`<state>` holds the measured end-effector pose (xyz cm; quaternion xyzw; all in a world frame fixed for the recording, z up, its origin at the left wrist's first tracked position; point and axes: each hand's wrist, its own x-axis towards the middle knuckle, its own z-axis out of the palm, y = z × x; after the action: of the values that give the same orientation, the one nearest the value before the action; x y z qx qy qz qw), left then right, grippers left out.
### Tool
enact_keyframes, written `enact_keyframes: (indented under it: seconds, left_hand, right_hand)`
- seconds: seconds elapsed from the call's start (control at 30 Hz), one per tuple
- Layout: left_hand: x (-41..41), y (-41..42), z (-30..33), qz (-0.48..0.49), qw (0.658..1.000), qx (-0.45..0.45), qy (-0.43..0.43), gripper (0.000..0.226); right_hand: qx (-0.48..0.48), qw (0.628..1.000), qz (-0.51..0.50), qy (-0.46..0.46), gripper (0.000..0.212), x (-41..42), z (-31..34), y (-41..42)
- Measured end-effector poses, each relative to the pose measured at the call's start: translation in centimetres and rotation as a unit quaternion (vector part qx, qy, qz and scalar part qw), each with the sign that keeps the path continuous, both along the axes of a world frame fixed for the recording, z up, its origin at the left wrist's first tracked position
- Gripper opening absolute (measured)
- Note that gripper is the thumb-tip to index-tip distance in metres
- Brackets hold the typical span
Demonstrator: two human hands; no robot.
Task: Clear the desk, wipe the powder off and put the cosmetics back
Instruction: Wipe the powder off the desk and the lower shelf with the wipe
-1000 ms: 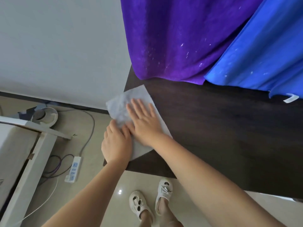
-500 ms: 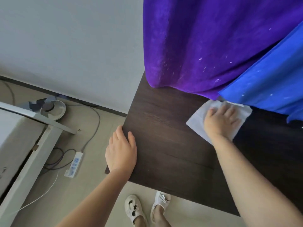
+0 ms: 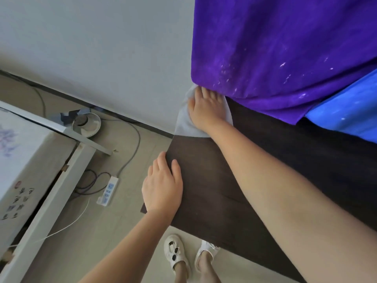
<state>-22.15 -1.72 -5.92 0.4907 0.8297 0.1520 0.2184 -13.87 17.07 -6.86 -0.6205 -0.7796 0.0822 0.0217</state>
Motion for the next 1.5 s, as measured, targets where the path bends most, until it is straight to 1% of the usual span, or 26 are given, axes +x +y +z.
enact_keyframes:
  seconds: [0.13, 0.23, 0.3, 0.37, 0.43, 0.5, 0.53, 0.6, 0.63, 0.67, 0.73, 0.8, 0.83, 0.87, 0.93, 0.97, 1.0, 1.07, 1.17, 1.23, 1.3, 1.33, 1.4, 1.43, 1.47, 1.5]
  left_hand:
    - [0.0, -0.2, 0.0, -0.002, 1.000, 0.006, 0.003, 0.044]
    - [0.0, -0.1, 0.0, 0.009, 1.000, 0.010, -0.014, 0.043]
    - [-0.1, -0.1, 0.4, 0.031, 0.997, 0.032, -0.056, 0.041]
    - [-0.1, -0.3, 0.8, 0.069, 0.988, 0.067, -0.123, 0.041]
    - [-0.4, -0.8, 1.4, 0.119, 0.967, 0.096, -0.204, 0.040]
    - [-1.4, -1.2, 1.7, 0.161, 0.929, 0.114, -0.314, 0.034]
    - [-2.1, -1.2, 1.7, 0.173, 0.905, 0.107, -0.373, 0.031]
    - [-3.6, -1.2, 1.9, 0.181, 0.869, 0.054, -0.457, 0.032]
    - [-4.3, -1.3, 2.0, 0.172, 0.856, 0.030, -0.487, 0.036]
    - [-4.8, -1.4, 2.0, 0.163, 0.845, 0.012, -0.510, 0.040]
    - [-5.3, -2.0, 1.8, 0.160, 0.833, -0.010, -0.530, 0.050]
    - [-5.7, -2.5, 1.5, 0.165, 0.828, -0.018, -0.536, 0.055]
    - [-5.8, -2.8, 1.4, 0.173, 0.823, -0.016, -0.541, 0.056]
    - [-5.9, -2.9, 1.4, 0.184, 0.815, -0.014, -0.549, 0.056]
    - [-6.0, -2.8, 1.8, 0.213, 0.799, -0.015, -0.562, 0.054]
    - [-5.8, -2.8, 2.3, 0.226, 0.801, -0.020, -0.554, 0.052]
    - [-5.5, -2.9, 2.6, 0.232, 0.819, -0.024, -0.525, 0.050]
    - [-4.3, -3.1, 3.1, 0.195, 0.875, -0.008, -0.443, 0.046]
    - [-2.4, -3.6, 2.1, 0.082, 0.947, 0.048, -0.307, 0.038]
    - [-1.6, -3.8, 1.2, 0.034, 0.980, 0.043, -0.193, 0.039]
    - [-1.1, -4.1, 0.6, 0.001, 0.993, 0.041, -0.113, 0.044]
    - [-1.0, -4.2, 0.4, -0.015, 0.995, 0.055, -0.086, 0.044]
    - [-0.6, -4.7, 0.1, -0.051, 0.993, 0.095, -0.056, 0.044]
    - [-0.1, -4.8, 0.1, -0.067, 0.990, 0.115, -0.053, 0.043]
    - [0.7, -5.0, 0.3, -0.084, 0.986, 0.136, -0.054, 0.043]
    - [1.7, -5.1, 0.4, -0.102, 0.981, 0.155, -0.054, 0.044]
  right_hand:
    - [-0.011, 1.000, -0.009, -0.001, 0.053, -0.1, 0.0, 1.9]
    - [-0.025, 0.999, -0.042, 0.008, 0.055, -1.3, -0.1, -0.1]
    - [-0.025, 0.999, -0.024, 0.009, 0.056, -1.6, -0.6, -3.3]
    - [0.017, 1.000, 0.008, 0.001, 0.055, -2.0, -0.8, -8.1]
    - [0.028, 0.998, 0.056, -0.016, 0.060, -2.4, -0.6, -13.6]
    - [-0.012, 0.984, 0.166, -0.071, 0.065, -2.3, -0.7, -18.4]
    - [-0.021, 0.973, 0.218, -0.076, 0.065, -1.8, -0.3, -19.6]
    - [-0.024, 0.951, 0.303, -0.057, 0.061, 0.3, 0.2, -18.3]
    - [-0.028, 0.948, 0.314, -0.053, 0.060, 1.3, 0.2, -16.8]
    - [-0.020, 0.958, 0.283, -0.044, 0.059, 2.3, 0.1, -15.0]
    - [-0.017, 0.992, 0.120, -0.029, 0.059, 3.8, 0.1, -11.9]
    - [-0.056, 0.997, -0.040, -0.024, 0.058, 3.1, -0.1, -11.4]
    - [-0.060, 0.995, -0.076, -0.014, 0.059, 1.7, -0.1, -12.5]
    - [-0.063, 0.995, -0.076, -0.001, 0.061, -0.1, -0.1, -14.3]
    - [-0.053, 0.998, -0.003, 0.020, 0.062, -3.8, -0.5, -19.0]
    - [-0.038, 0.998, 0.041, 0.010, 0.062, -5.1, -0.8, -21.4]
    - [-0.022, 0.997, 0.078, -0.015, 0.063, -5.6, -0.9, -23.5]
    - [-0.017, 0.993, 0.109, -0.052, 0.062, -3.7, -0.7, -25.4]
    - [-0.017, 0.995, 0.086, -0.047, 0.051, 3.9, -0.7, -26.6]
    - [-0.010, 0.998, 0.009, -0.055, 0.052, 10.7, -1.1, -27.2]
    - [-0.014, 0.990, -0.128, -0.065, 0.056, 17.3, -1.1, -27.7]
    - [-0.021, 0.974, -0.216, -0.061, 0.057, 19.5, -0.8, -27.8]
    - [-0.046, 0.921, -0.385, -0.040, 0.057, 20.6, -0.2, -27.2]
    - [-0.054, 0.904, -0.423, -0.030, 0.059, 19.4, 0.0, -26.7]
    - [-0.057, 0.908, -0.415, -0.022, 0.062, 17.2, 0.1, -26.2]
    - [-0.061, 0.931, -0.360, -0.013, 0.065, 14.5, 0.1, -25.9]
